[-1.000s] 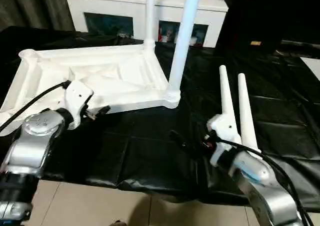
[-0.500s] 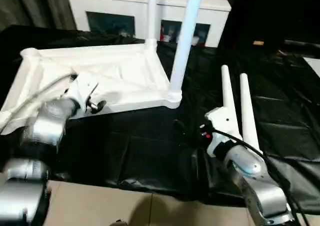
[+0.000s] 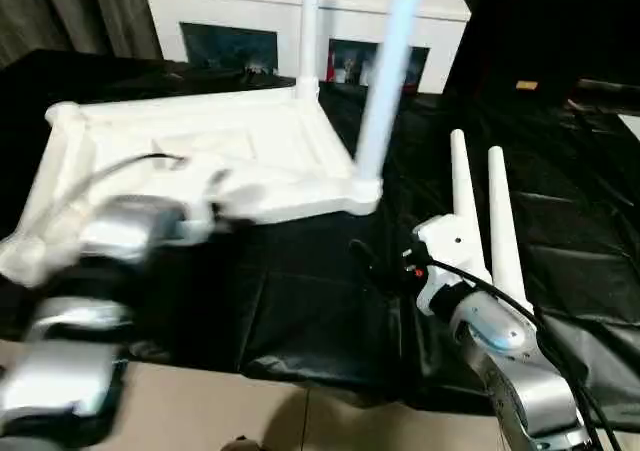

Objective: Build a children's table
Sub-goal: Rotate leg to tighten, then rotate table base

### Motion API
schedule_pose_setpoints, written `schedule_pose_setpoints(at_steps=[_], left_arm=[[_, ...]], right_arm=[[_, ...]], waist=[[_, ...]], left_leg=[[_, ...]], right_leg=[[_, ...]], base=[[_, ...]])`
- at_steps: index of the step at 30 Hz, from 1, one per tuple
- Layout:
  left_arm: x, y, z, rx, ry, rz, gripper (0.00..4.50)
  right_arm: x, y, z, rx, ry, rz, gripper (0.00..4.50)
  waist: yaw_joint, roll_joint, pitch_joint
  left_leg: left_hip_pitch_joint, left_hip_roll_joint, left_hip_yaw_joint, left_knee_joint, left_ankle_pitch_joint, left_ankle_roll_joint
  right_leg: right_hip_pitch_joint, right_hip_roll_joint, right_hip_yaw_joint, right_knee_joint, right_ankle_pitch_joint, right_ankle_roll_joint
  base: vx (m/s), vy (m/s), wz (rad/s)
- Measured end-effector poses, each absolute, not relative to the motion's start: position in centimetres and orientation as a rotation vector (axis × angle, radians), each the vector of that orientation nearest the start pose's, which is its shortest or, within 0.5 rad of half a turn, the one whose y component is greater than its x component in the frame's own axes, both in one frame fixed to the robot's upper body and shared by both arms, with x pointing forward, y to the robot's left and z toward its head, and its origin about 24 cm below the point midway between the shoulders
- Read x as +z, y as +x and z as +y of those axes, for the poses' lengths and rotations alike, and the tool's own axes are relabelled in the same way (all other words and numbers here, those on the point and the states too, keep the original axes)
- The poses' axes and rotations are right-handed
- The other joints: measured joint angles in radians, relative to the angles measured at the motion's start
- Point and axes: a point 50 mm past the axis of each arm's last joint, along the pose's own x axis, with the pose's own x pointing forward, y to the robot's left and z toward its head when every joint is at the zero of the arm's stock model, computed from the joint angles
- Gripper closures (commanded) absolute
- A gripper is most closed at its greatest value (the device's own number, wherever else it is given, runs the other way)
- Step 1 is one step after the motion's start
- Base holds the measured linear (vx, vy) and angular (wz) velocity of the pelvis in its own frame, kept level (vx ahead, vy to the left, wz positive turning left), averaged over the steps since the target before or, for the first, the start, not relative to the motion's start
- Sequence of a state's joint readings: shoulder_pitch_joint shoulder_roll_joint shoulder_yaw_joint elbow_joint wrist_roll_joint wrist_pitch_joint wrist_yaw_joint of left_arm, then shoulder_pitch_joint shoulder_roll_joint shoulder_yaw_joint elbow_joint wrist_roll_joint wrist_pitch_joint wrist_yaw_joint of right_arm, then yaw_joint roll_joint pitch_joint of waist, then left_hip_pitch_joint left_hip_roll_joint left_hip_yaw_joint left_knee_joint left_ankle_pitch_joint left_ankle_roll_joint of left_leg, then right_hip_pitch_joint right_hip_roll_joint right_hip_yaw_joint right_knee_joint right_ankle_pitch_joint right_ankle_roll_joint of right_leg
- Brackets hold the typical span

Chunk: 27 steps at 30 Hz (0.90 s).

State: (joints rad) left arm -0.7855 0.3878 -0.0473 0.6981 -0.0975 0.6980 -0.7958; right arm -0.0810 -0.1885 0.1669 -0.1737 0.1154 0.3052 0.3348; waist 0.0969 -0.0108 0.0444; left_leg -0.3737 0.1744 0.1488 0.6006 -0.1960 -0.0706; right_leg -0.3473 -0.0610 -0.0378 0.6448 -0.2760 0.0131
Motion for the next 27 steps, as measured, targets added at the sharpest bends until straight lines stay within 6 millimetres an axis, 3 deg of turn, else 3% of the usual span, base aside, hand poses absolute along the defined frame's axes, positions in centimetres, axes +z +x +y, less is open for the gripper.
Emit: schedule_pose_setpoints(at_steps=[7, 10, 12, 15, 19, 23, 27], left_arm=[[9.4, 36.9, 14.2, -0.684, -0.163, 0.564, 0.00], [10.3, 37.6, 14.1, -0.636, -0.158, 0.490, 0.00], [11.1, 37.9, 14.9, -0.570, -0.165, 0.431, 0.00], [13.5, 37.4, 17.6, -0.510, -0.017, 0.321, 0.00], [15.9, 36.2, 20.6, -0.434, 0.112, 0.245, 0.00], [15.4, 33.4, 26.0, -0.298, 0.197, 0.265, 0.00], [14.6, 31.9, 26.6, -0.344, 0.279, 0.250, 0.00]], right_arm=[[7.1, 26.0, -11.6, 0.539, -0.084, 0.082, 0.06], [7.2, 26.1, -11.6, 0.540, -0.083, 0.079, 0.06], [7.2, 26.1, -11.6, 0.539, -0.082, 0.080, 0.06], [7.1, 26.1, -11.5, 0.539, -0.080, 0.080, 0.06], [7.0, 26.0, -11.5, 0.538, -0.085, 0.084, 0.06], [6.6, 25.7, -11.3, 0.546, -0.086, 0.099, 0.06], [6.5, 25.8, -10.6, 0.573, -0.086, 0.101, 0.06]], waist=[[-0.002, -0.006, 0.003], [-0.009, -0.005, 0.004], [-0.012, -0.004, 0.005], [-0.017, -0.001, 0.006], [-0.007, 0.004, 0.009], [-0.012, 0.002, 0.010], [0.000, -0.006, 0.010]], left_leg=[[-0.001, 0.000, 0.000, 0.000, 0.002, 0.003], [-0.001, 0.000, 0.000, 0.000, 0.002, 0.003], [-0.001, 0.001, 0.000, -0.001, 0.002, 0.003], [-0.001, 0.002, 0.000, -0.003, 0.004, 0.007], [-0.002, 0.001, 0.000, -0.004, 0.004, 0.007], [-0.002, 0.002, 0.000, -0.005, 0.001, 0.002], [-0.003, 0.002, 0.000, -0.004, 0.001, 0.002]], right_leg=[[-0.001, 0.000, -0.001, 0.000, 0.000, 0.000], [-0.001, 0.000, -0.001, 0.000, 0.000, 0.000], [-0.002, 0.001, -0.001, 0.000, 0.000, 0.000], [-0.003, 0.002, -0.001, 0.000, -0.001, -0.001], [-0.002, 0.002, -0.002, -0.001, -0.001, -0.002], [-0.003, 0.002, -0.002, -0.003, -0.001, -0.002], [-0.002, 0.001, -0.002, -0.004, -0.001, -0.002]], base=[[0.000, 0.000, 0.00], [0.000, 0.000, 0.00], [0.000, 0.000, 0.00], [0.000, 0.000, 0.00], [0.000, 0.000, 0.00], [0.000, 0.000, 0.00], [0.000, 0.000, 0.00]])
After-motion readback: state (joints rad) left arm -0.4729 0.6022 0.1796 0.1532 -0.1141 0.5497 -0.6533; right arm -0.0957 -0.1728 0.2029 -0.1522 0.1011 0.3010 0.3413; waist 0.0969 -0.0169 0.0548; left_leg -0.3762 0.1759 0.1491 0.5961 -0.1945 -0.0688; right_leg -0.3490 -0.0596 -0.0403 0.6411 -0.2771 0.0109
